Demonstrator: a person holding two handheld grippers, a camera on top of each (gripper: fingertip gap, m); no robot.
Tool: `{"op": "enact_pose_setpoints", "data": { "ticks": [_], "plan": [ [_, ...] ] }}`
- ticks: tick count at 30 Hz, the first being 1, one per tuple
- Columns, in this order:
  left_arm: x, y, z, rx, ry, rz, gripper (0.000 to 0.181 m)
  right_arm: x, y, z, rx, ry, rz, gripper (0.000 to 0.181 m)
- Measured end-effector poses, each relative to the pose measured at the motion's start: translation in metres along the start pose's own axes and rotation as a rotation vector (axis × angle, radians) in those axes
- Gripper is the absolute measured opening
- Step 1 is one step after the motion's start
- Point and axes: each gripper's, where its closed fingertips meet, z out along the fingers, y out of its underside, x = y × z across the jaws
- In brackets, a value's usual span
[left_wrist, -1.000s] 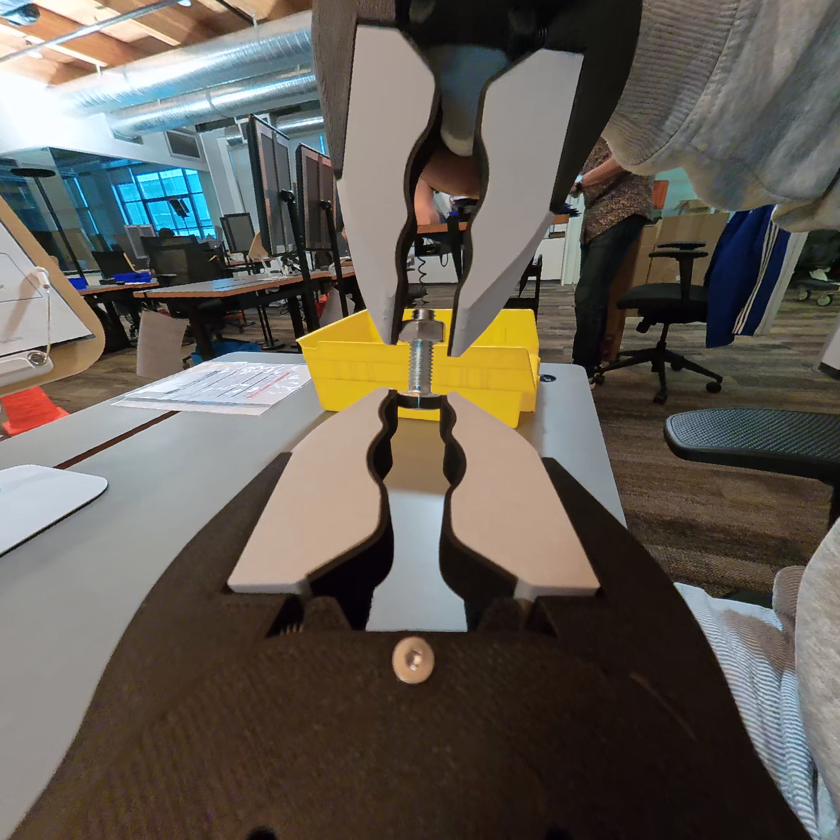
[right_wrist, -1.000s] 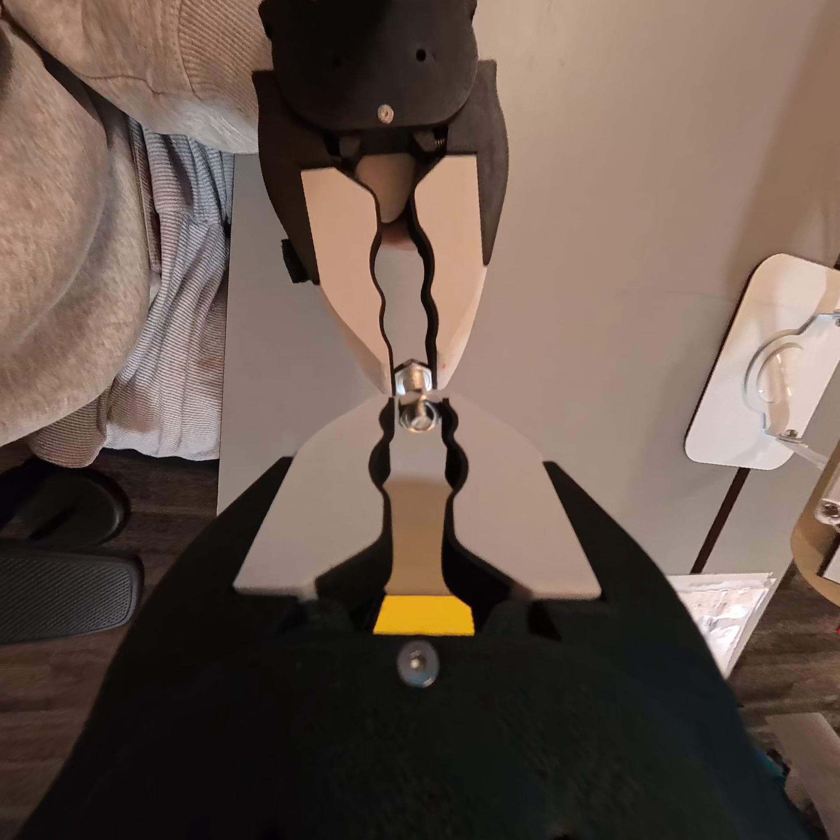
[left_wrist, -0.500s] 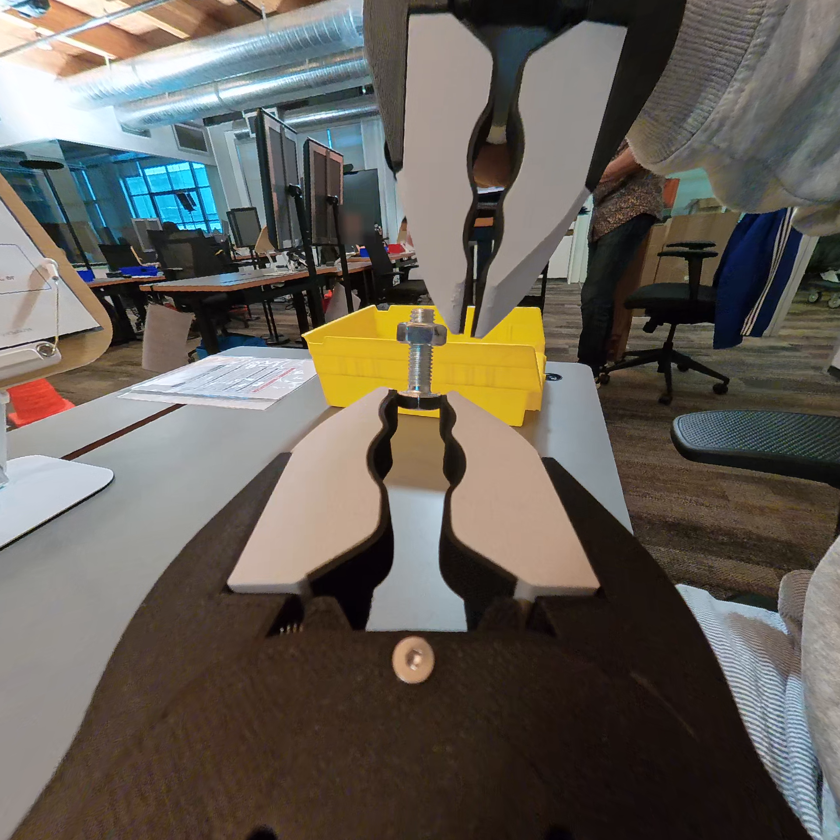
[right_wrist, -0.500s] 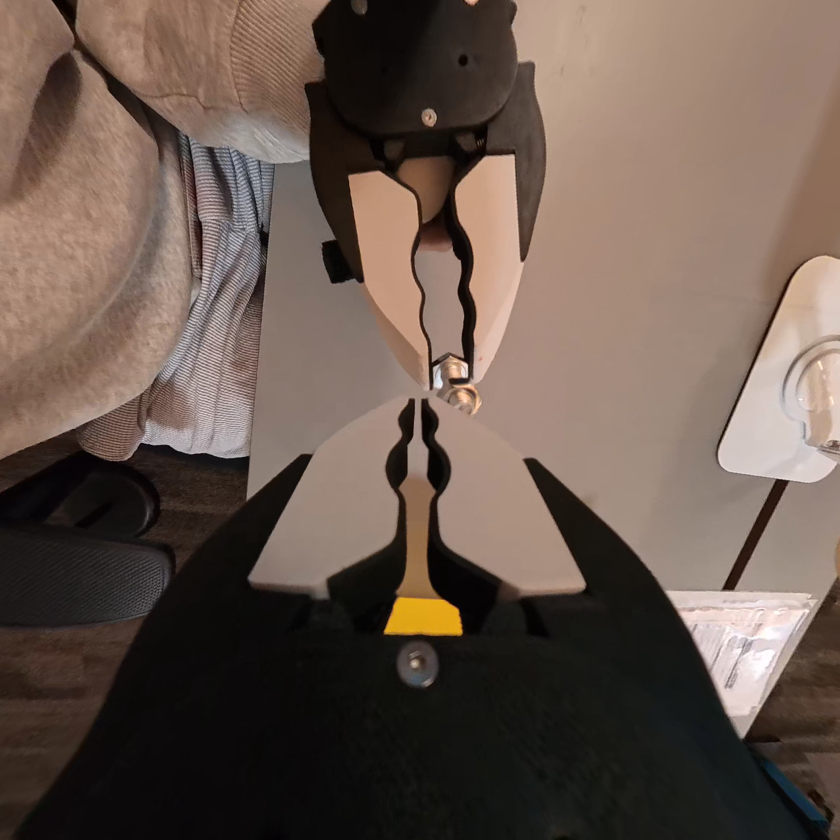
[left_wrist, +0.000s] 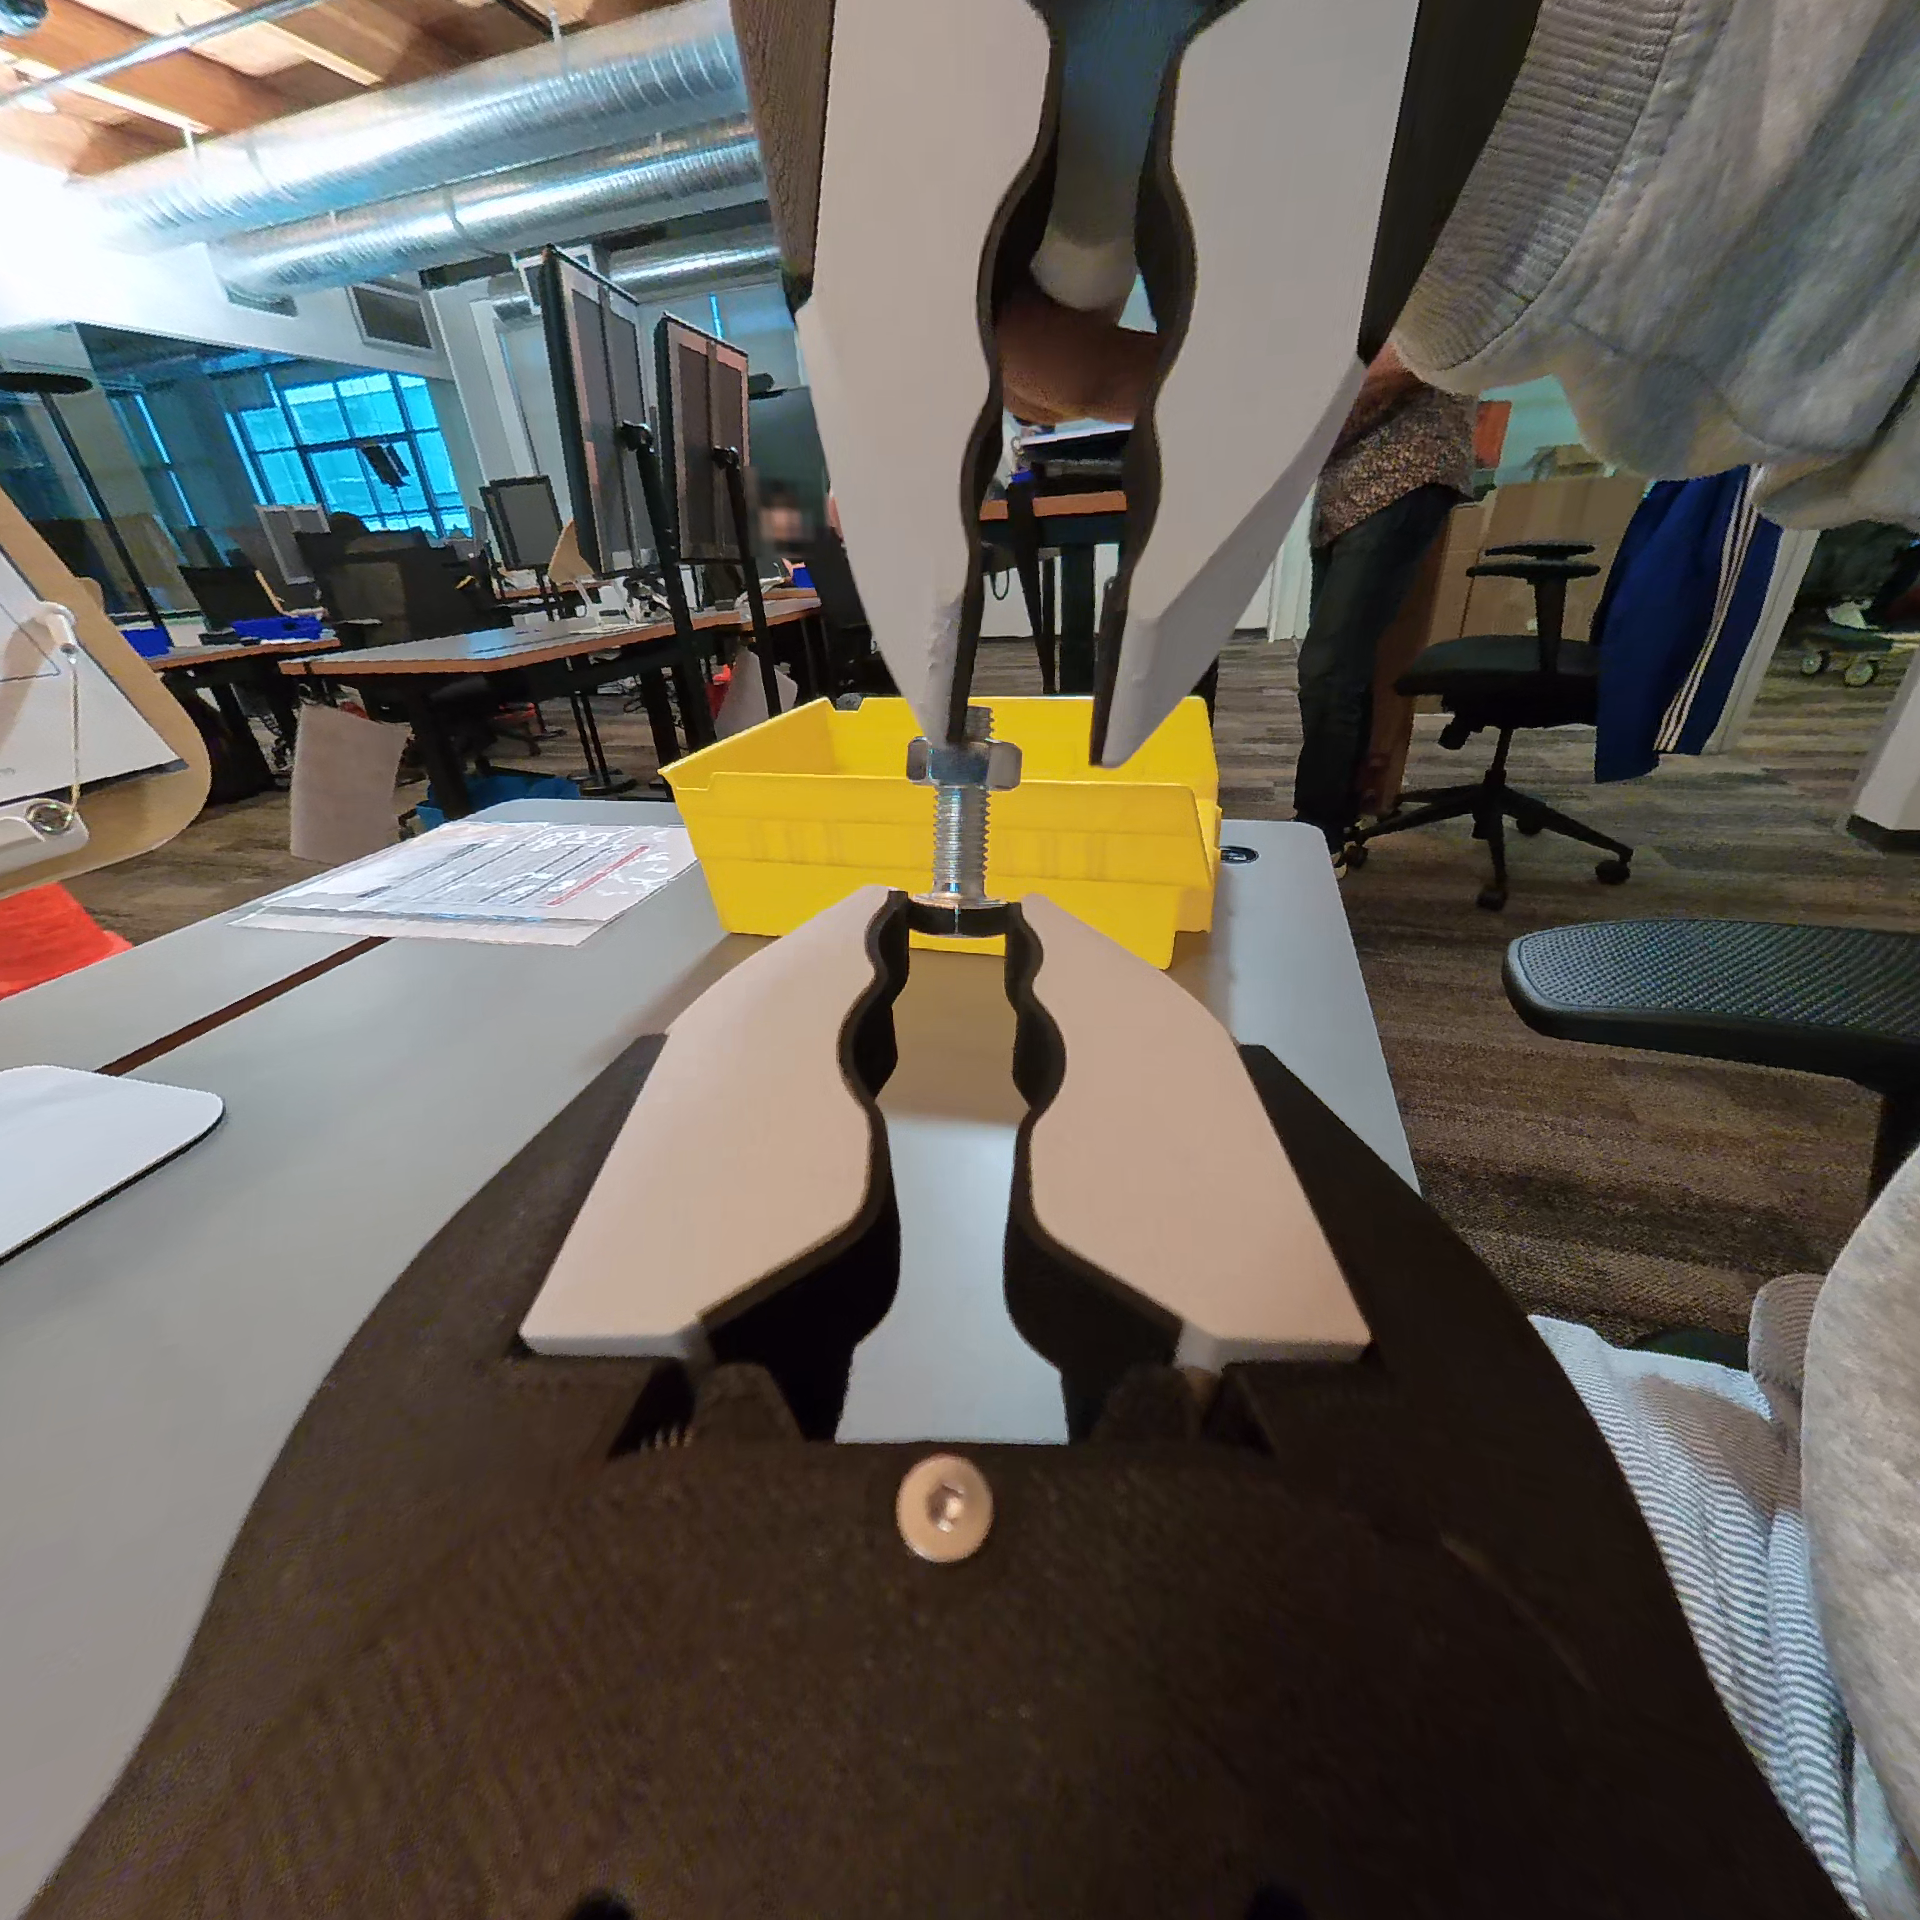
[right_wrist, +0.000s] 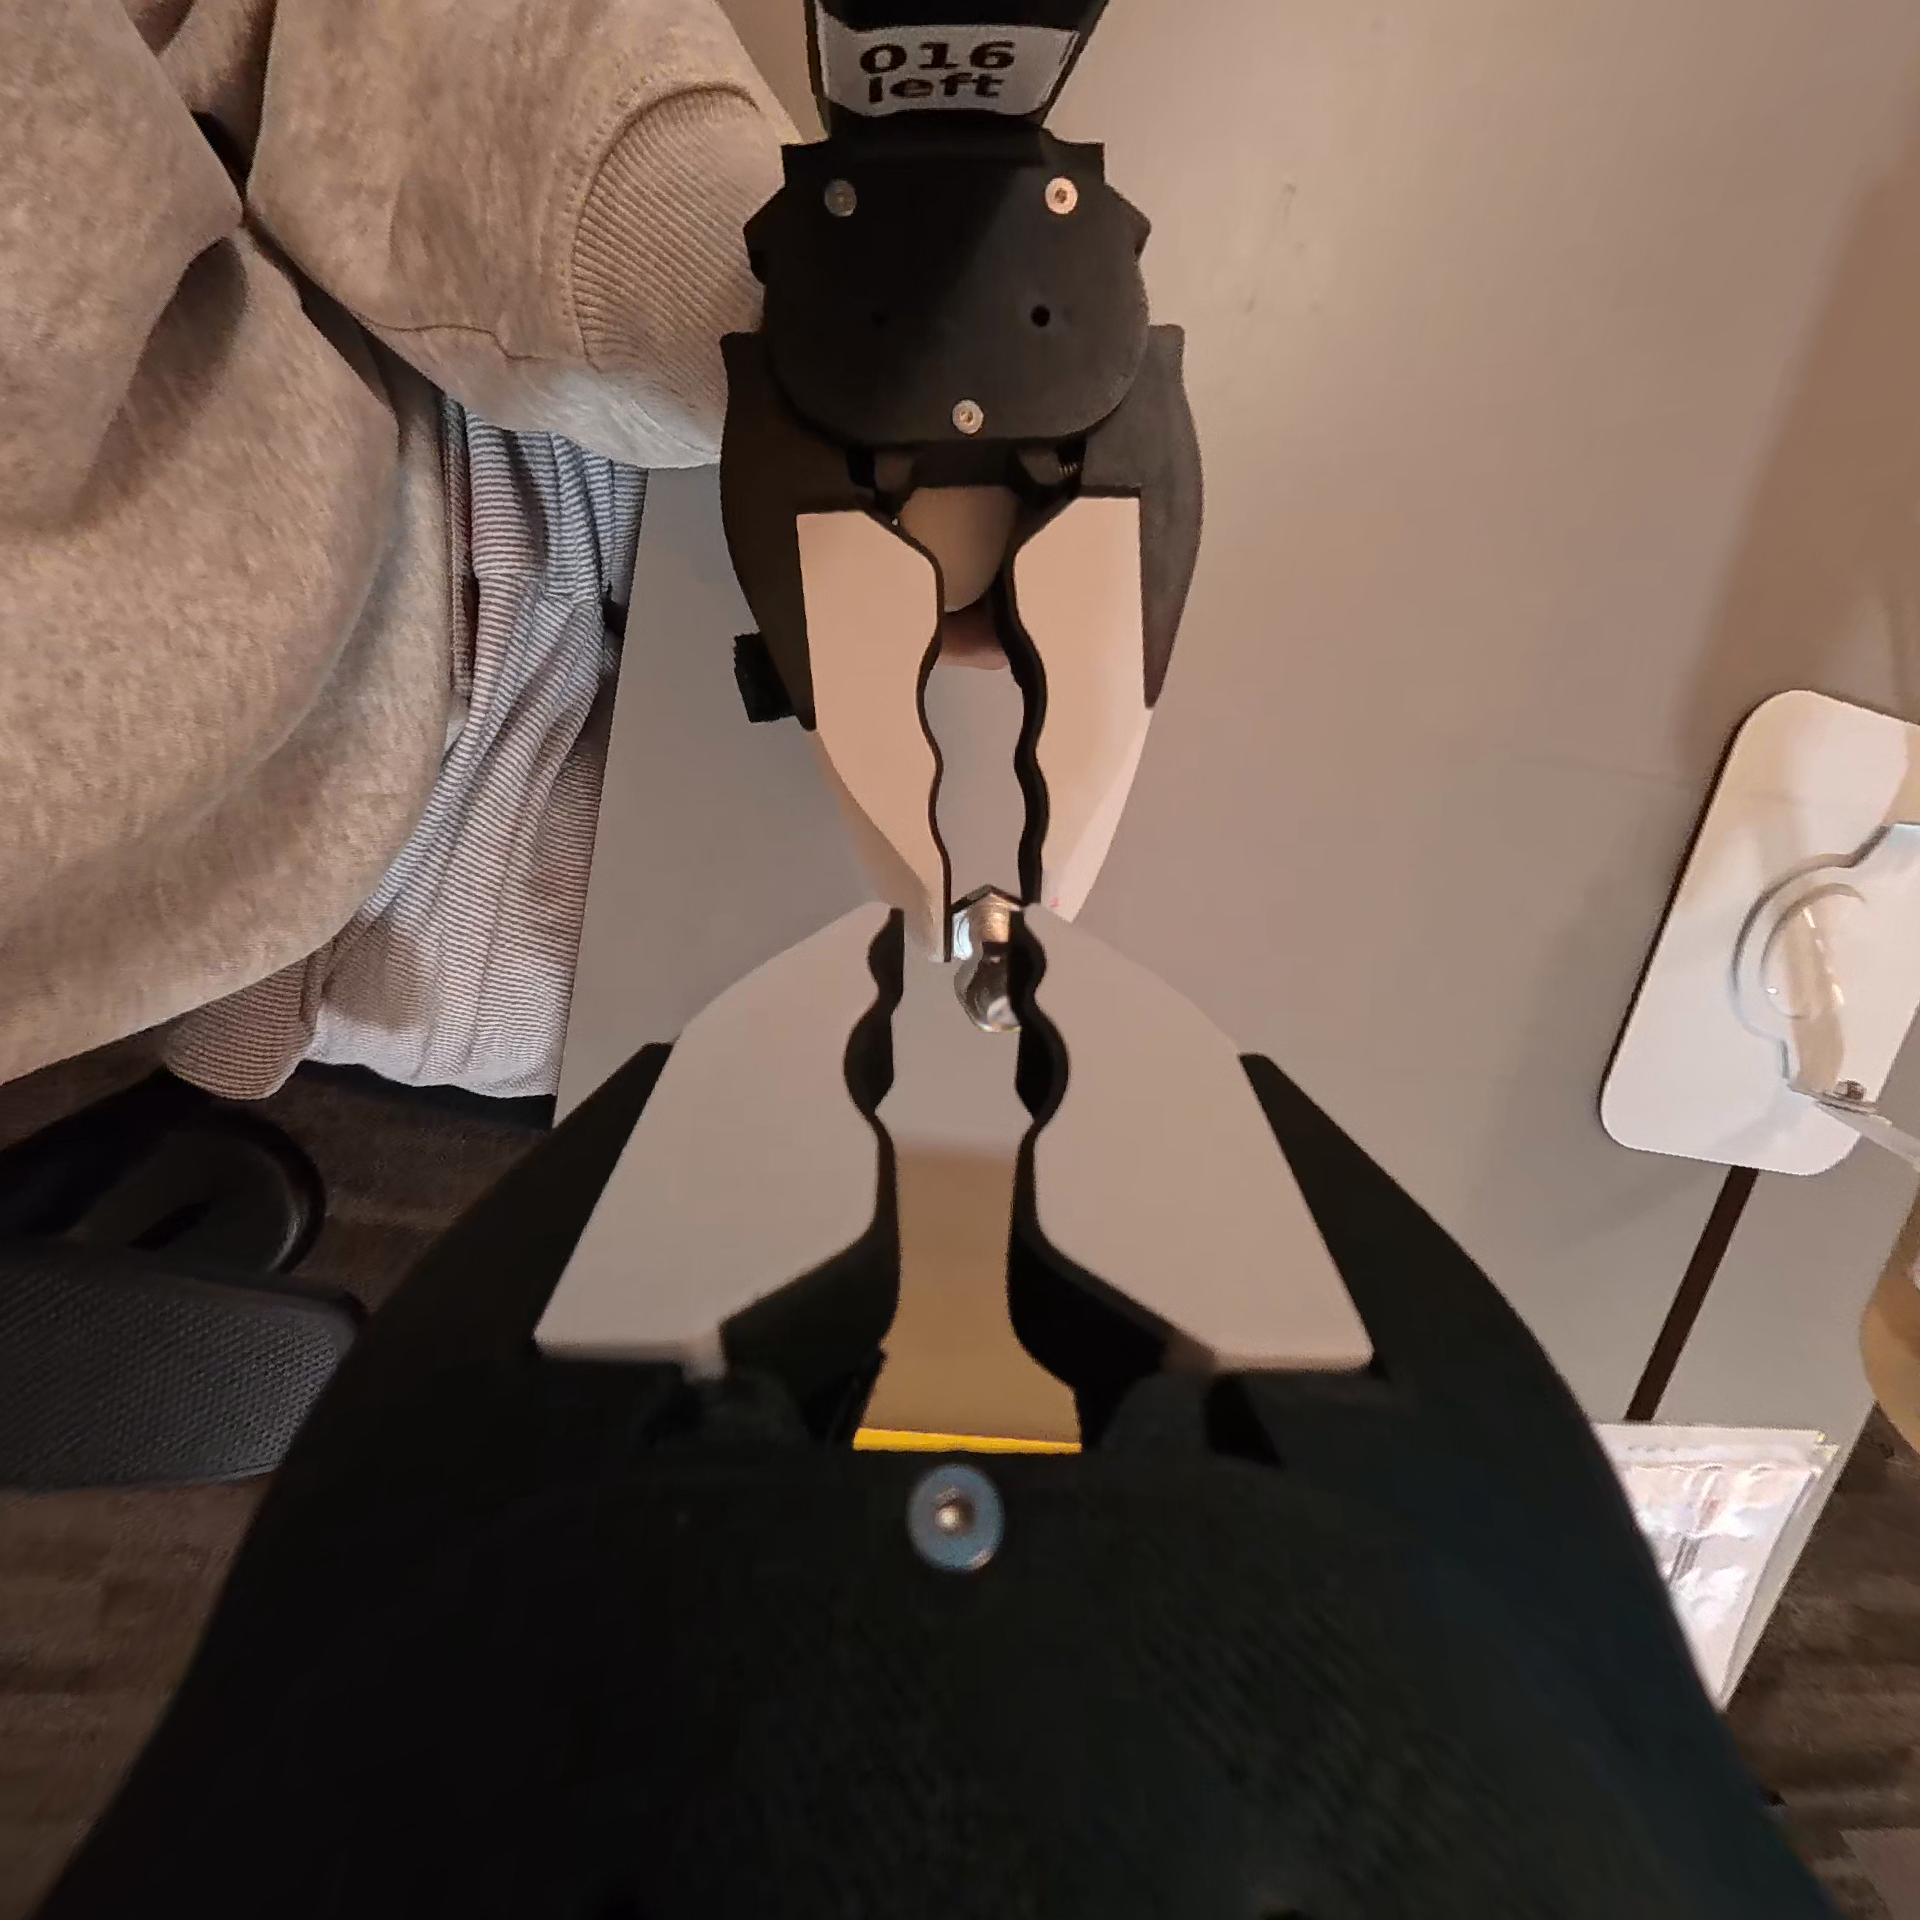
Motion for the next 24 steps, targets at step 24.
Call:
{"op": "enact_pose_setpoints", "data": {
  "ticks": [24],
  "plan": [
    [-0.004,0.000,0.000,0.003,-0.021,-0.007,0.019,-0.006,0.012,-0.007,-0.047,-0.042,0.079,0.013]
  ]
}}
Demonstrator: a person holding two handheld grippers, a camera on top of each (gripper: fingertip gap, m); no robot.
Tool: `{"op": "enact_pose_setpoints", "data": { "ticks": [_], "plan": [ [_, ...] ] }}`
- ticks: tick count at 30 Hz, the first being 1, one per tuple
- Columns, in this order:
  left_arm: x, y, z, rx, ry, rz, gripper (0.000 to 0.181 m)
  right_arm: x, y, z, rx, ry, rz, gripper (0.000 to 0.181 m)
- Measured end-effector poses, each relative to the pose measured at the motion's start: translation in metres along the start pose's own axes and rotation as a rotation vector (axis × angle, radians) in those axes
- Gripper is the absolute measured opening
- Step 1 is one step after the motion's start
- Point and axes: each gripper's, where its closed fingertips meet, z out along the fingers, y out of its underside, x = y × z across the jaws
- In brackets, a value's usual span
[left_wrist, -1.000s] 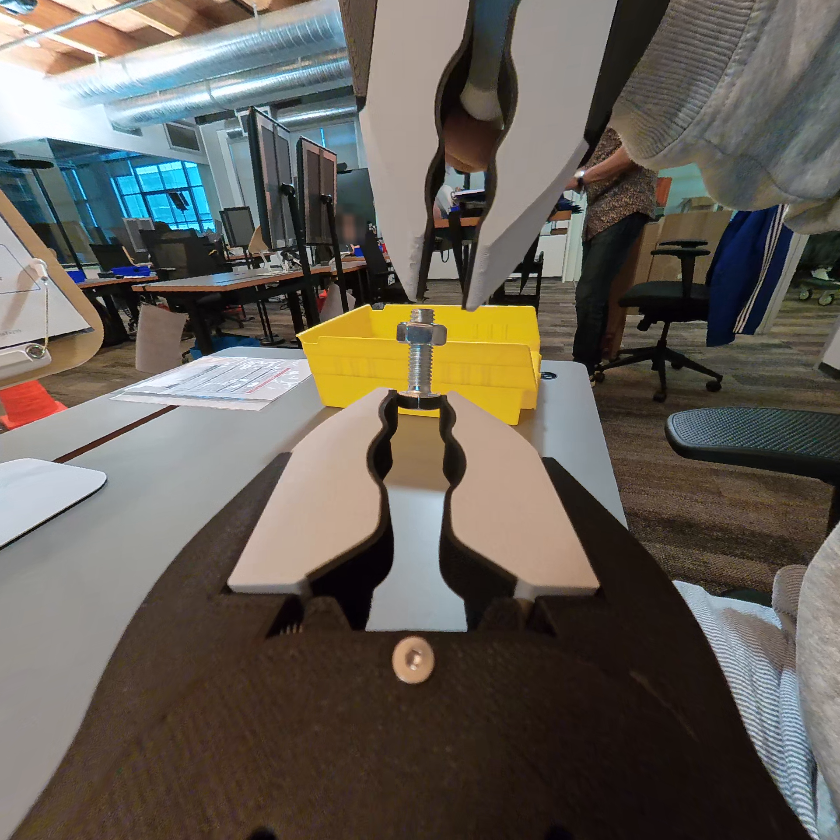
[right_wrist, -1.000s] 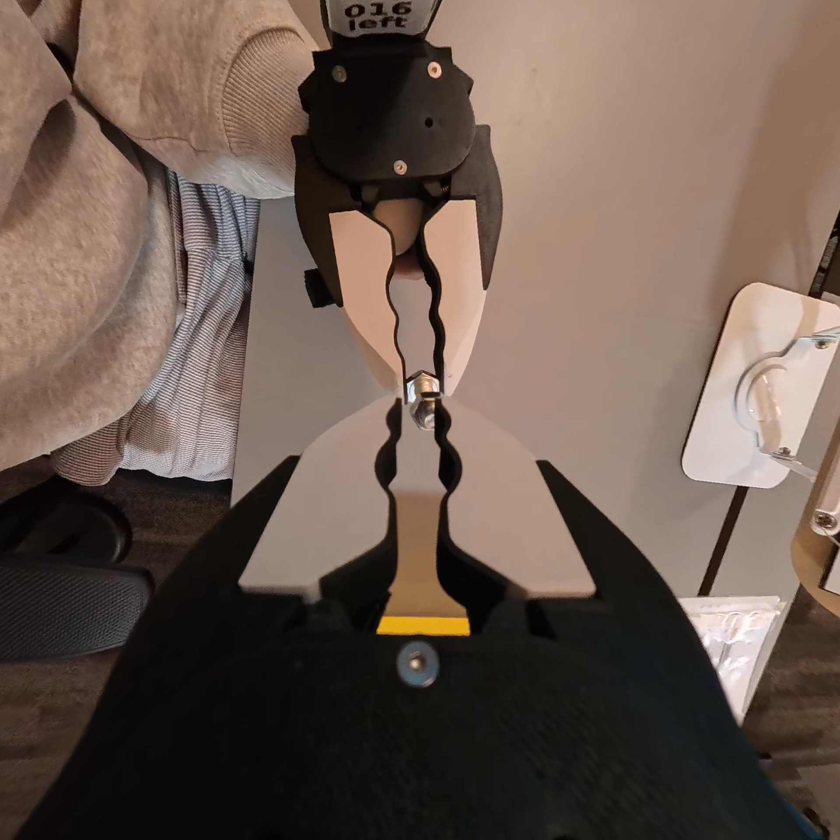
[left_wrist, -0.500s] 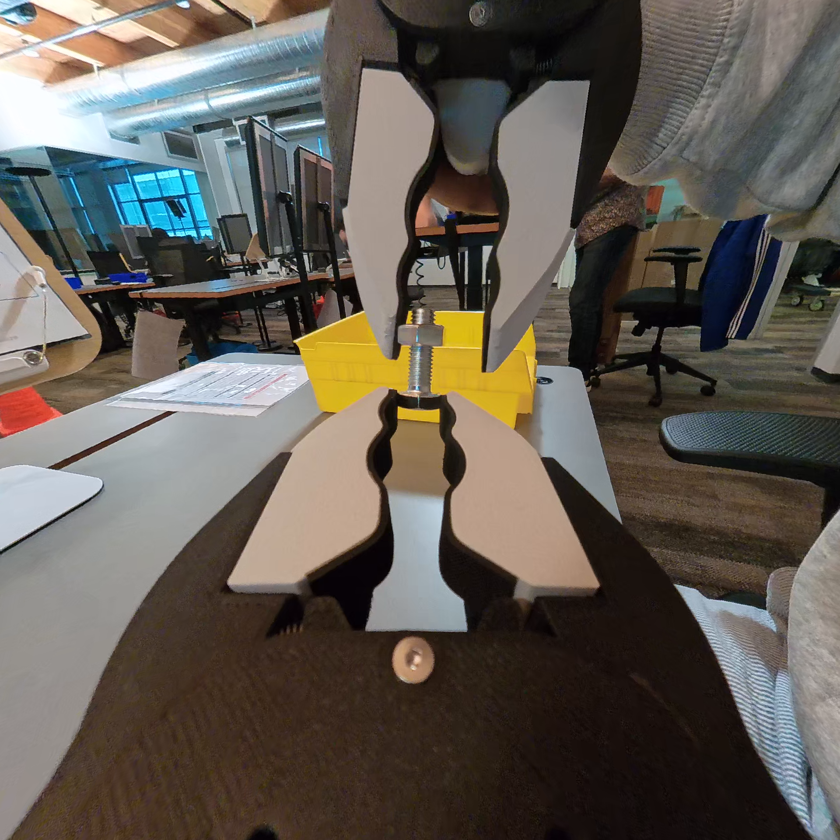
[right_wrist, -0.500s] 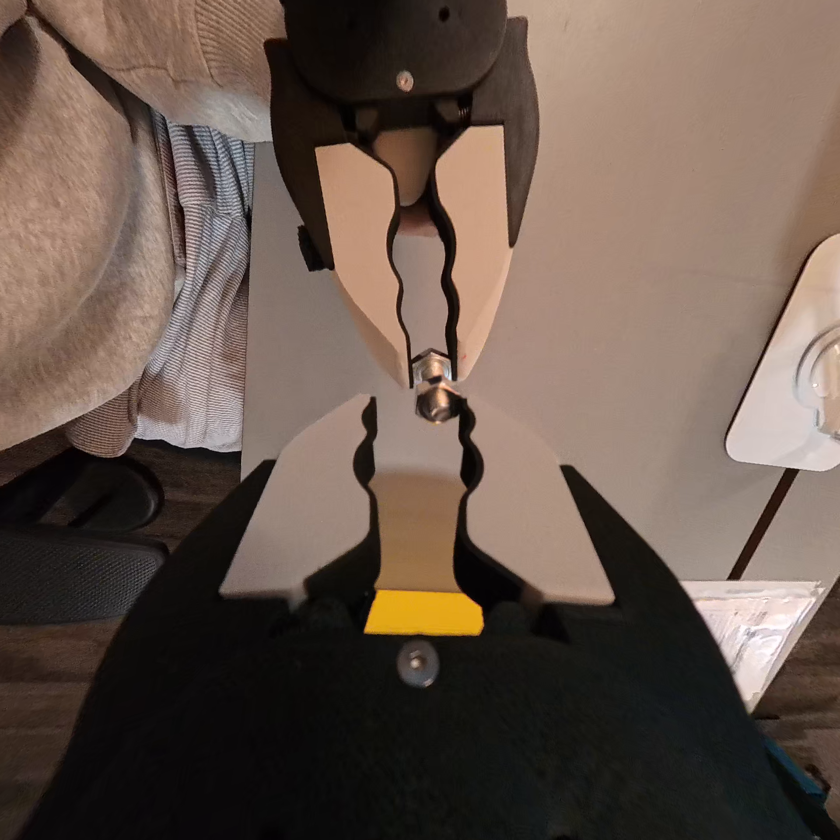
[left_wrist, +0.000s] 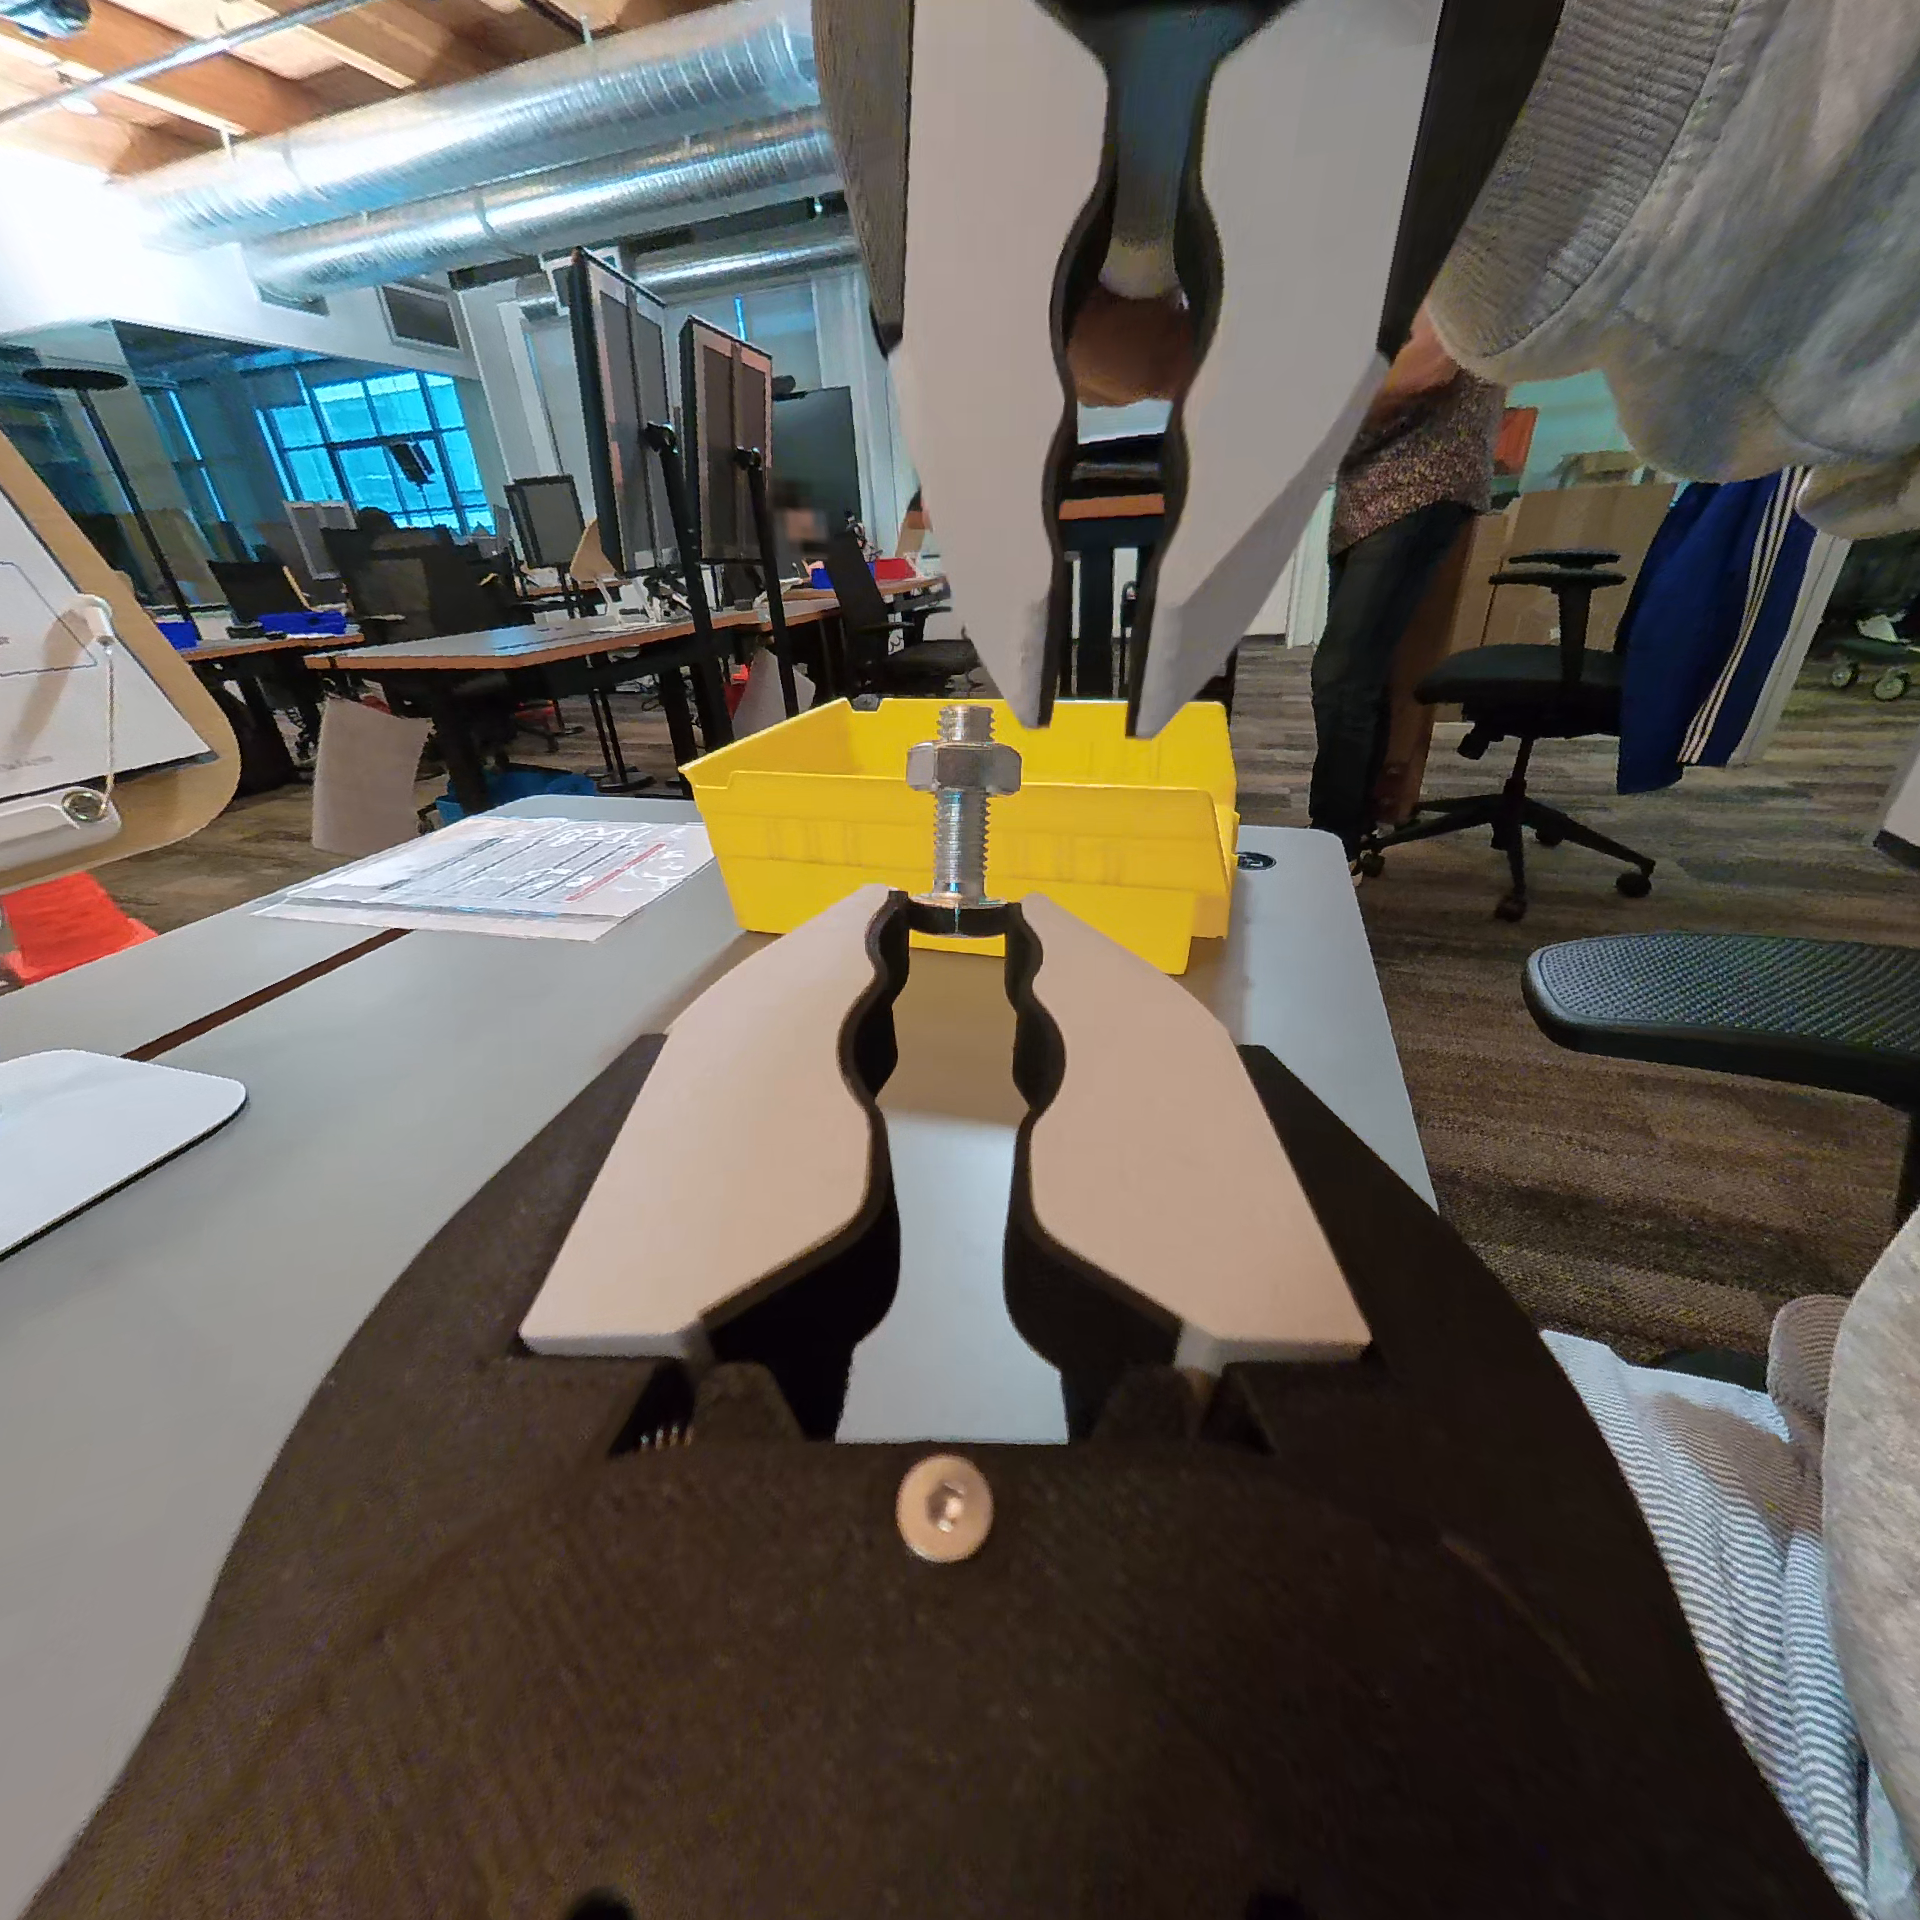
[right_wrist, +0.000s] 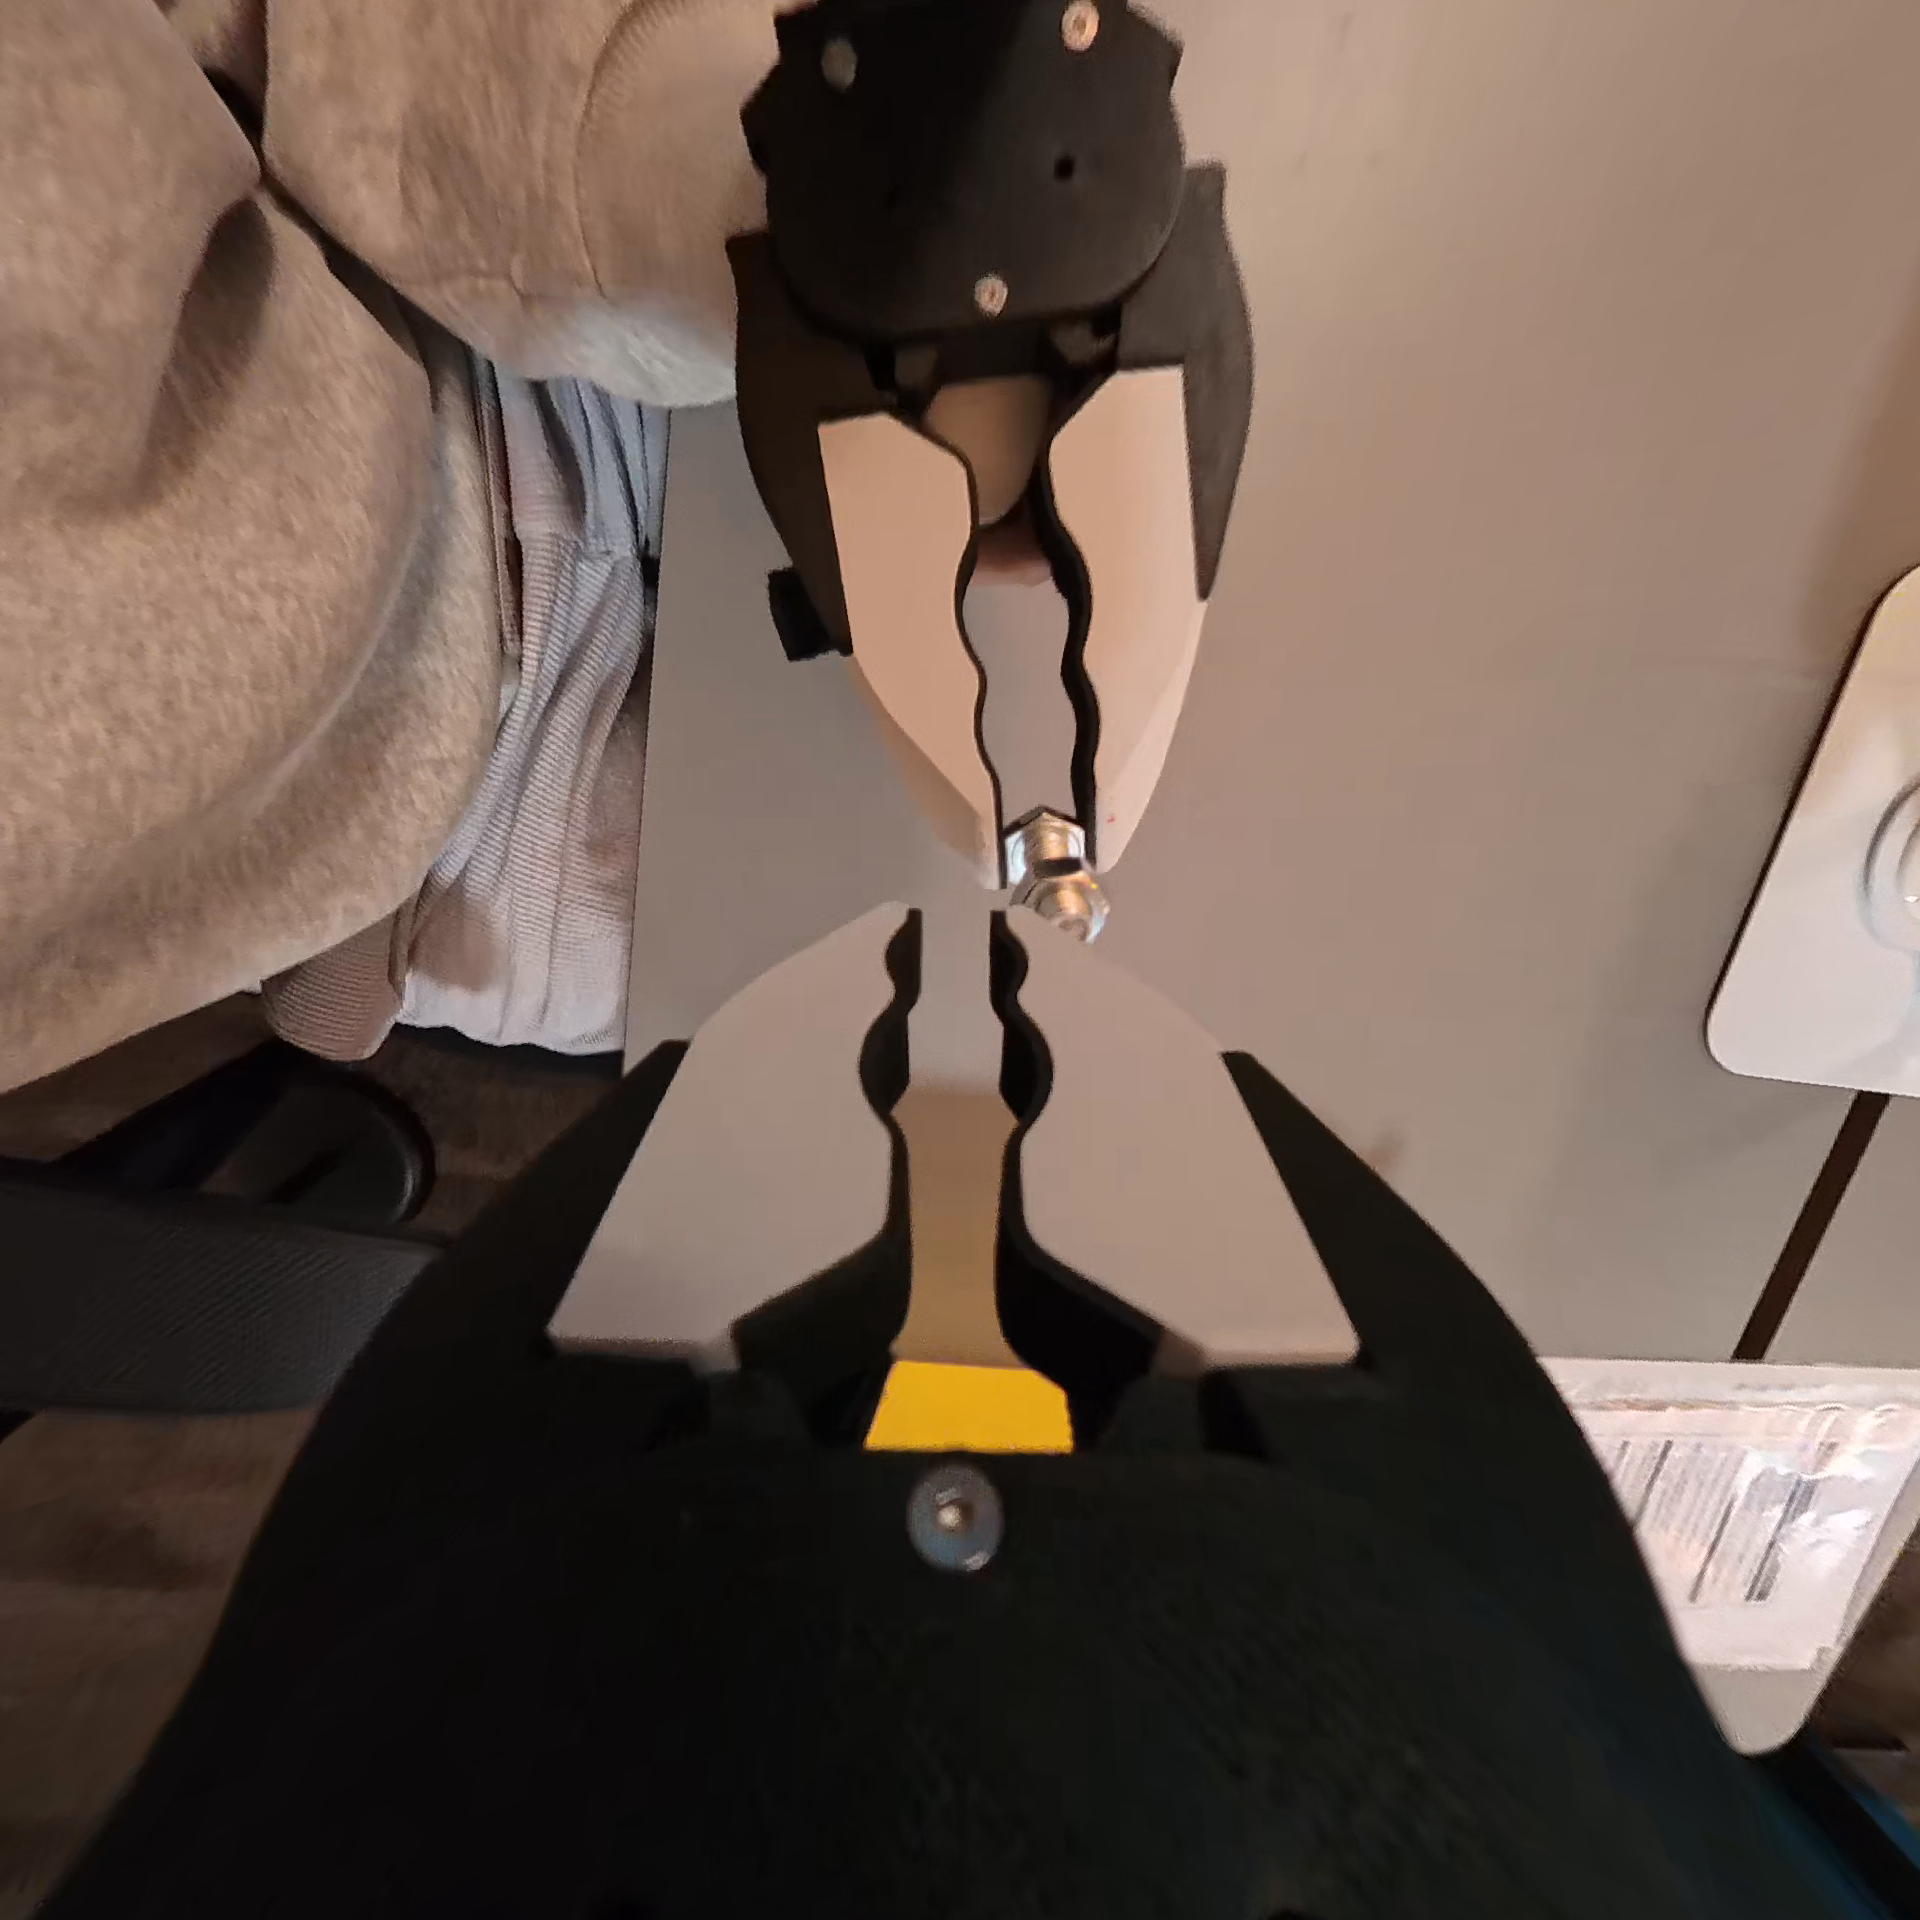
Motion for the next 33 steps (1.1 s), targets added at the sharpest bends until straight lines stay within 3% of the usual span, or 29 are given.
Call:
{"op": "enact_pose_setpoints", "data": {
  "ticks": [6,26,33],
  "plan": [
    [0.002,-0.002,-0.001,0.014,0.009,0.000,0.019,0.017,-0.005,-0.008,0.029,0.113,-0.032,0.012],
    [0.008,-0.004,-0.001,0.035,0.049,-0.013,0.019,0.016,-0.002,-0.001,0.060,0.041,0.021,0.010],
    [-0.004,-0.004,-0.002,0.041,-0.016,-0.048,0.042,0.046,0.023,-0.026,0.090,0.239,0.127,0.009]
  ]
}}
